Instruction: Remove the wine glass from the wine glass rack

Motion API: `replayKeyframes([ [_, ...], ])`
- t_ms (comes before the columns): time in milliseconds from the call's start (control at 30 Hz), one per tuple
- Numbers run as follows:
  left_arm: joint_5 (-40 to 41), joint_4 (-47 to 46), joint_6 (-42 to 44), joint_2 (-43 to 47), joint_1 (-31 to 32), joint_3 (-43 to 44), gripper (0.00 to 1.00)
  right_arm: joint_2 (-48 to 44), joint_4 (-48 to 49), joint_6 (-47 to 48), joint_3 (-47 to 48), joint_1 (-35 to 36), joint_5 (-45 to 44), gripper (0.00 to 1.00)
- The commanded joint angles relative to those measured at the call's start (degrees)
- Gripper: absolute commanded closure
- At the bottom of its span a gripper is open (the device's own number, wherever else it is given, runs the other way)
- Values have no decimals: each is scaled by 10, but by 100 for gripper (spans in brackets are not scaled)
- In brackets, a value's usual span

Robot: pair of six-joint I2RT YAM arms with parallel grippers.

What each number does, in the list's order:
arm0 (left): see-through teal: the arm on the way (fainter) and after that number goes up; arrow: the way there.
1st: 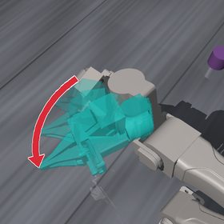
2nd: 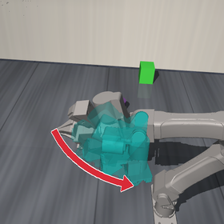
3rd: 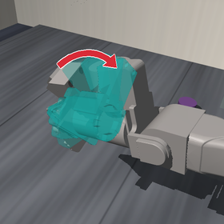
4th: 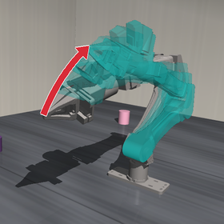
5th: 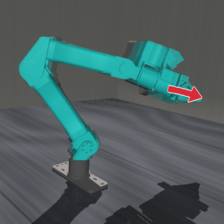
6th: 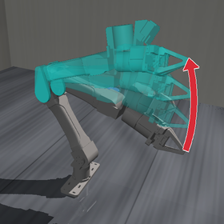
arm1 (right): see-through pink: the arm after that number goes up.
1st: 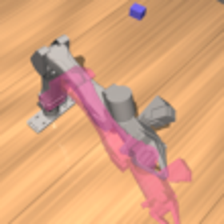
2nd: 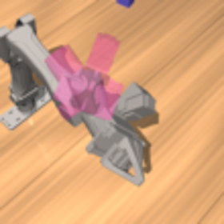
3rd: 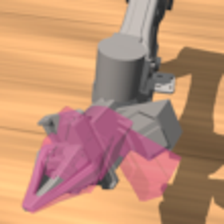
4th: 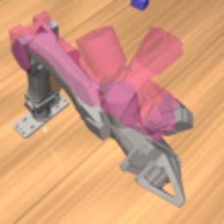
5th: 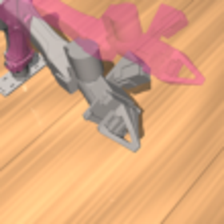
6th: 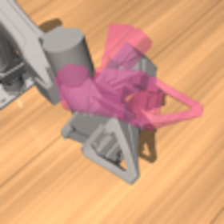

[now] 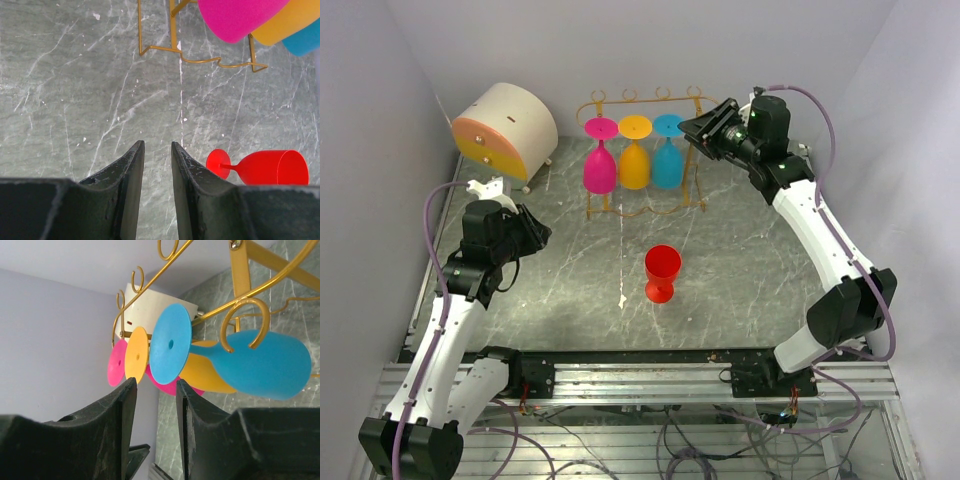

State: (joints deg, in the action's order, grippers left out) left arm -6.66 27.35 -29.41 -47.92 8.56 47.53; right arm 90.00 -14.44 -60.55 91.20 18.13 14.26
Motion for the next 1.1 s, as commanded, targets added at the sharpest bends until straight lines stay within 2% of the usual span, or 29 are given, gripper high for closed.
replayKeyframes([
  [0,-1,-6,-2,7,1,9,61,6,33,-14,-6,4,-17,63],
  [567,-2,-6,-2,5,1,10,61,17,38,-20,-19,11,-38,65],
  [1067,-4,-7,-2,5,1,9,61,34,52,-7,-15,33,-113,65],
])
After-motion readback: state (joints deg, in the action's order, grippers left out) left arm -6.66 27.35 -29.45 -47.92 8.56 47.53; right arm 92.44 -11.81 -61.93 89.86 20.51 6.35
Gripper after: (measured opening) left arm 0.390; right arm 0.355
